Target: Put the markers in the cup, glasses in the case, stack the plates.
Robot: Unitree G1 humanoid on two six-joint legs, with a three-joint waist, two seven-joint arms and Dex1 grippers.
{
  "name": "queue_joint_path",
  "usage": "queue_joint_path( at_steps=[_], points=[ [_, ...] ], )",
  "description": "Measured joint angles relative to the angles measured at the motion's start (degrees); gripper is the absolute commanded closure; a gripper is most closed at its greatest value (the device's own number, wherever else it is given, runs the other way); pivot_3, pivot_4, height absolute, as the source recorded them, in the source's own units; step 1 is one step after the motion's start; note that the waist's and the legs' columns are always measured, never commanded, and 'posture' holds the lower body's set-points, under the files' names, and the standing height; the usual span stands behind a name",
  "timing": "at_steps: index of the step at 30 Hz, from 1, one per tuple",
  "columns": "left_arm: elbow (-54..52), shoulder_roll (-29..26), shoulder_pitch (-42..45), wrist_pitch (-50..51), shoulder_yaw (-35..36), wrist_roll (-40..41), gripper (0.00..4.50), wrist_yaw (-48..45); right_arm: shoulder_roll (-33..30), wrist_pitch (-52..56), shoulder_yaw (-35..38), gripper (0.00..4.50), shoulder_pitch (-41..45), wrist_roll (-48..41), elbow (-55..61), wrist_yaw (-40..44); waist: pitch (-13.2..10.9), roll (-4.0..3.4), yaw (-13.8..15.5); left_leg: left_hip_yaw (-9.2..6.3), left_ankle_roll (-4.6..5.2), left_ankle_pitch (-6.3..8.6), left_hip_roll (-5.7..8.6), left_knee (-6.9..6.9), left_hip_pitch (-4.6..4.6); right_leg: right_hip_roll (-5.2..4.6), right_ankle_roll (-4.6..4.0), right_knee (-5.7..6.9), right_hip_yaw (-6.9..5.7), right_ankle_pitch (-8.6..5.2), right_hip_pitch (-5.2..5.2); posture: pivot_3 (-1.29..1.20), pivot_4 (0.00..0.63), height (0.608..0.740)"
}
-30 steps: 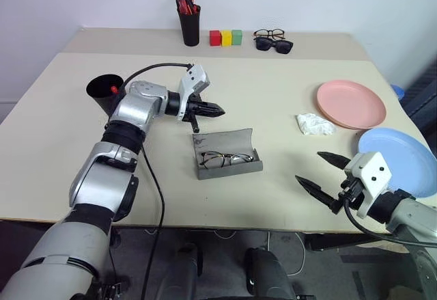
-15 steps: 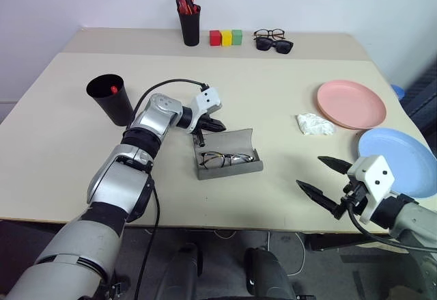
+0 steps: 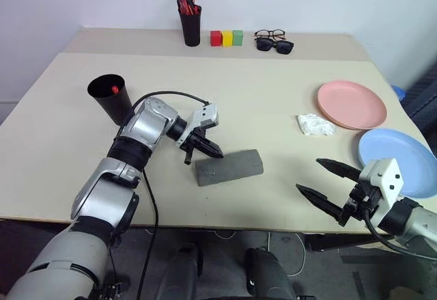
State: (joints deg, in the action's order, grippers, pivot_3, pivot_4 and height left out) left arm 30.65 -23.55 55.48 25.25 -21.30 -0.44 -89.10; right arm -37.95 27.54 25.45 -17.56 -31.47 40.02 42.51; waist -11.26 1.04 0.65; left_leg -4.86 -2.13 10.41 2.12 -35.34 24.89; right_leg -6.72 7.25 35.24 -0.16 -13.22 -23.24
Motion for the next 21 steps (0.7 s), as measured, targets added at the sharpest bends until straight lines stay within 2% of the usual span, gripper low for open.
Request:
queue_joint_path(
  at_steps=[6, 9, 16, 21],
  points=[
    [-3.6, 4.5, -0.8, 0.2, 5.5, 3.6, 4.48, 10.4, 1.7, -0.4, -0.4, 0.51, 4.2, 9.4, -7.6, -11.1, 0.0, 0.01, 0.2, -0.02, 0.00, 0.00, 0.03, -0.09, 0.05, -0.03, 0.01, -0.01, 0.00, 0.00, 0.01, 0.00, 0.150, 0.740],
    [-7.4, 6.8, -0.5, -0.2, 7.2, 5.2, 3.65, 14.2, 2.2, -0.5, -0.4, 0.51, 4.9, 13.2, -12.9, -14.8, 0.0, -0.02, 0.1, 0.00, 0.01, 0.00, 0.04, -0.05, 0.04, -0.02, 0.06, 0.01, 0.00, 0.02, -0.02, 0.00, 0.150, 0.740],
    [-9.4, 14.0, -0.2, 0.5, 6.2, 6.2, 0.12, 20.0, 1.8, -1.0, -0.5, 0.51, 7.9, 17.0, -21.4, -16.9, 0.0, -0.07, -0.1, 0.04, 0.02, 0.00, 0.03, -0.08, -0.05, -0.01, 0.05, 0.10, 0.02, 0.02, 0.01, 0.00, 0.150, 0.740],
    [-10.0, 17.3, 0.3, 0.1, 4.5, 5.6, 0.06, 25.0, 1.3, -0.9, -1.4, 0.51, 10.9, 18.8, -26.7, -16.9, 0.0, -0.07, 0.0, 0.05, 0.02, -0.01, 0.04, -0.09, -0.06, -0.01, 0.17, 0.10, 0.03, 0.08, 0.03, 0.00, 0.150, 0.740]
  ],
)
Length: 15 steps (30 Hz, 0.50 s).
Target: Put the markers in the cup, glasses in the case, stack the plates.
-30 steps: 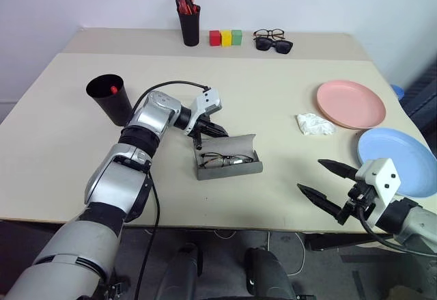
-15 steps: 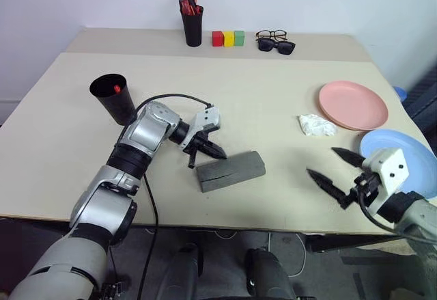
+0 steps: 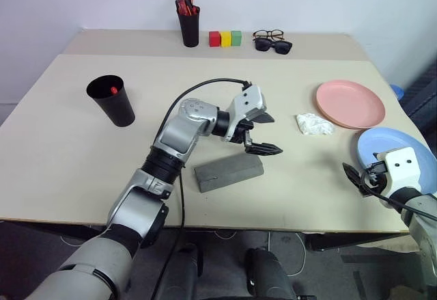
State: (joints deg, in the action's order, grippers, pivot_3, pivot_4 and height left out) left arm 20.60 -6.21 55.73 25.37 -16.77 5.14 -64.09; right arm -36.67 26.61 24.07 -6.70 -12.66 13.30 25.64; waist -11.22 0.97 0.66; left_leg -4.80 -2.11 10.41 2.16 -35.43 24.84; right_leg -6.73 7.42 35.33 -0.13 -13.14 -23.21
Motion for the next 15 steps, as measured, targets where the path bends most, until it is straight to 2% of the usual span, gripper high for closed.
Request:
queue_joint_path(
  at_steps=[1, 4, 10, 15],
  points=[
    [0.0, 0.4, 0.2, -0.1, -0.3, -0.1, 0.06, 0.6, 0.0, 0.2, -0.3, 0.51, 0.5, 0.2, -0.6, 0.0, 0.0, 0.00, 0.0, 0.00, 0.00, 0.00, 0.00, 0.00, 0.00, 0.00, 0.01, 0.00, 0.00, 0.00, 0.00, 0.00, 0.150, 0.740],
    [-0.7, 1.7, 0.3, -0.4, -0.5, -0.1, 0.00, 2.5, 0.0, 0.9, -1.3, 1.35, 2.0, 1.1, -3.4, -0.6, 0.0, -0.02, 0.0, 0.00, 0.00, 0.00, 0.00, 0.00, 0.00, 0.00, 0.01, 0.00, 0.00, 0.00, 0.00, 0.00, 0.150, 0.740],
    [-2.1, 1.8, 0.4, 0.3, -0.5, 0.0, 0.00, 4.5, -0.6, 2.8, -1.5, 4.38, 3.1, 1.9, -7.7, -1.0, 0.0, -0.07, -0.1, 0.00, 0.00, 0.00, 0.01, 0.00, 0.00, 0.00, 0.00, 0.00, 0.00, 0.00, 0.00, 0.00, 0.150, 0.740],
    [-3.2, 0.6, 0.4, 0.4, -0.5, 0.1, 0.00, 4.8, -1.4, 3.2, -0.6, 4.46, 2.9, 2.4, -7.3, -1.5, 0.0, -0.08, 0.1, -0.01, 0.00, 0.00, 0.01, -0.01, -0.03, 0.00, -0.01, -0.01, 0.00, -0.02, 0.05, 0.00, 0.150, 0.740]
  ],
)
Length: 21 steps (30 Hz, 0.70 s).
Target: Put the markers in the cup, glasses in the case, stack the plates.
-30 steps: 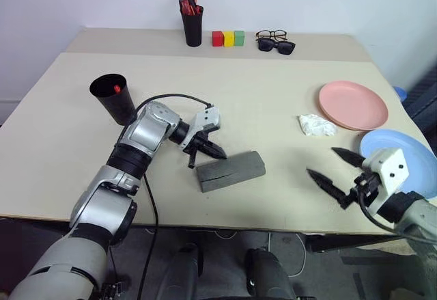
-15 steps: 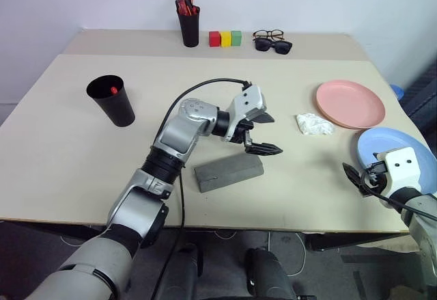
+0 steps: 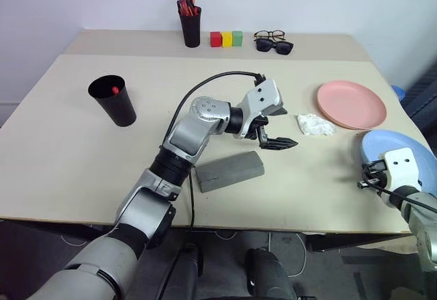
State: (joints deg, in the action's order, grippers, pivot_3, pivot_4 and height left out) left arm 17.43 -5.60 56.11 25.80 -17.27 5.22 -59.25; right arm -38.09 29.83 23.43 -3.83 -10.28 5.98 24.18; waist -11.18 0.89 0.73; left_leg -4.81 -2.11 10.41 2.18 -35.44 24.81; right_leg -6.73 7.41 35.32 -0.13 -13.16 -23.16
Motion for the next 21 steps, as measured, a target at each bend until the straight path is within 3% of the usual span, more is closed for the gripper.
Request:
queue_joint_path(
  at_steps=[12, 17, 21],
  points=[
    [-2.5, 0.7, -3.7, 0.7, 0.0, 0.5, 0.00, 3.4, -1.3, -0.7, 1.5, 4.46, 2.2, 4.7, 2.9, -6.9, 0.0, -0.13, -0.3, 0.01, 0.00, 0.00, 0.01, 0.00, -0.01, 0.00, -0.04, 0.02, 0.01, -0.03, -0.01, 0.00, 0.150, 0.740],
    [-3.6, 1.2, -4.7, 1.6, -0.1, 0.6, 0.00, 4.5, -5.0, -3.2, -0.9, 4.46, 13.1, 5.9, -1.0, -6.3, 0.0, -0.23, -0.9, 0.03, 0.00, 0.00, 0.00, 0.01, -0.06, 0.01, -0.04, 0.03, 0.03, -0.03, 0.00, 0.00, 0.150, 0.740],
    [-5.3, 1.0, -5.7, 2.7, -0.4, 0.6, 0.00, 5.4, -6.0, -9.6, -6.4, 4.46, 23.6, 7.9, -13.0, -4.2, 0.0, -0.26, -1.5, 0.04, 0.01, -0.01, 0.02, 0.03, -0.10, 0.00, 0.06, 0.00, 0.04, 0.03, 0.06, 0.00, 0.150, 0.740]
  ],
)
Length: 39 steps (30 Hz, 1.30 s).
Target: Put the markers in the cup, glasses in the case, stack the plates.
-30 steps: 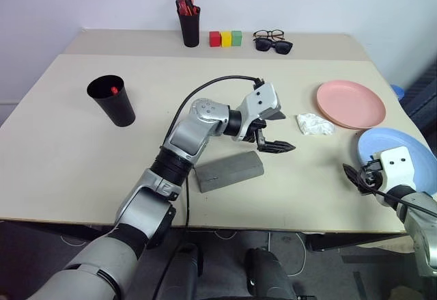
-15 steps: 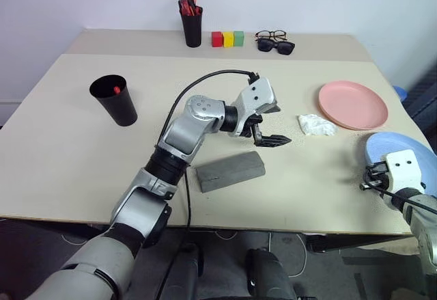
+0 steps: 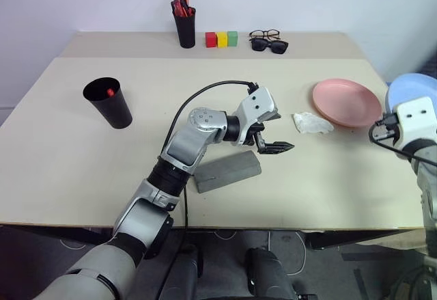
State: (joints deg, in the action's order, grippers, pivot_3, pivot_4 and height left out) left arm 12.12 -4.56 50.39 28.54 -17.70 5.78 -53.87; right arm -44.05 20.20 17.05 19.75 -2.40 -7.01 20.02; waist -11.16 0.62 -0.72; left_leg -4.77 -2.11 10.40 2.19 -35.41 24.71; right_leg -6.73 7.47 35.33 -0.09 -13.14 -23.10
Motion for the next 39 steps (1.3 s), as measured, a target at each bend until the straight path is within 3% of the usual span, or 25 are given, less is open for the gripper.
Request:
queue_joint_path(
  at_steps=[3, 7, 10, 14, 20, 26, 32, 39],
  points=[
    [-1.7, -0.6, -0.8, 1.0, 0.0, 0.0, 0.00, 1.1, 0.3, -5.5, -4.9, 4.46, 7.1, 1.9, -11.1, 1.3, 0.0, -0.03, -0.1, 0.00, 0.00, -0.01, 0.00, 0.03, -0.02, 0.00, 0.03, 0.02, 0.01, 0.02, -0.01, 0.00, 0.150, 0.740],
    [-6.0, -2.9, -3.5, 3.9, 0.7, 0.0, 0.00, 3.8, 3.8, -17.0, -11.7, 4.46, 24.3, 5.7, -33.2, 3.0, -0.1, -0.12, -1.6, 0.10, -0.02, -0.03, -0.01, 0.18, -0.28, 0.03, 0.04, 0.11, 0.18, 0.04, 0.04, 0.00, 0.150, 0.740],
    [-9.3, -4.4, -5.5, 6.4, 1.0, 0.2, 0.00, 5.6, 6.6, -24.3, -14.5, 3.44, 32.4, 7.3, -44.6, 4.0, -0.1, -0.12, -1.8, 0.07, -0.03, -0.03, -0.01, 0.28, -0.31, 0.05, 0.11, 0.16, 0.17, 0.00, 0.03, 0.00, 0.150, 0.740],
    [-13.4, -6.4, -8.1, 10.0, 2.3, 1.0, 0.00, 8.3, 9.7, -30.9, -16.8, 1.49, 37.6, 9.1, -54.9, 4.0, -0.1, -0.13, -1.7, 0.05, -0.04, -0.04, 0.02, 0.30, -0.29, 0.04, 0.11, 0.16, 0.18, 0.00, 0.02, 0.00, 0.150, 0.740],
    [-16.0, -8.5, -9.6, 12.7, 3.9, 2.5, 0.00, 10.6, 10.7, -33.3, -16.4, 1.49, 37.2, 7.5, -55.8, 7.1, -0.1, -0.13, -1.5, 0.01, -0.08, -0.06, 0.05, 0.25, -0.30, 0.04, 0.11, 0.16, 0.19, 0.00, 0.07, 0.00, 0.150, 0.740],
    [-17.5, -10.0, -11.7, 12.4, 7.3, 6.2, 0.00, 10.4, 10.8, -25.3, -14.2, 1.49, 23.4, 0.8, -38.4, 15.5, -0.1, -0.13, -1.6, -0.03, -0.08, -0.06, 0.04, 0.26, -0.34, 0.05, 0.13, 0.20, 0.18, -0.01, 0.11, 0.00, 0.150, 0.740],
    [-17.5, -11.5, -13.4, 12.3, 7.8, 7.5, 0.00, 10.4, 10.8, -13.5, -13.2, 1.49, 10.1, -4.1, -19.8, 17.4, -0.1, -0.14, -1.7, 0.00, -0.08, -0.06, 0.04, 0.16, -0.37, 0.05, 0.10, 0.27, 0.19, 0.00, 0.11, 0.00, 0.150, 0.740],
    [-17.1, -11.8, -13.3, 11.9, 7.8, 8.5, 0.00, 10.3, 12.3, -13.2, -12.3, 1.49, 9.4, -4.3, -22.1, 13.9, -0.1, -0.13, -1.6, 0.00, -0.08, -0.06, 0.03, 0.17, -0.43, 0.05, 0.09, 0.23, 0.19, 0.00, 0.19, 0.00, 0.150, 0.740]
  ],
)
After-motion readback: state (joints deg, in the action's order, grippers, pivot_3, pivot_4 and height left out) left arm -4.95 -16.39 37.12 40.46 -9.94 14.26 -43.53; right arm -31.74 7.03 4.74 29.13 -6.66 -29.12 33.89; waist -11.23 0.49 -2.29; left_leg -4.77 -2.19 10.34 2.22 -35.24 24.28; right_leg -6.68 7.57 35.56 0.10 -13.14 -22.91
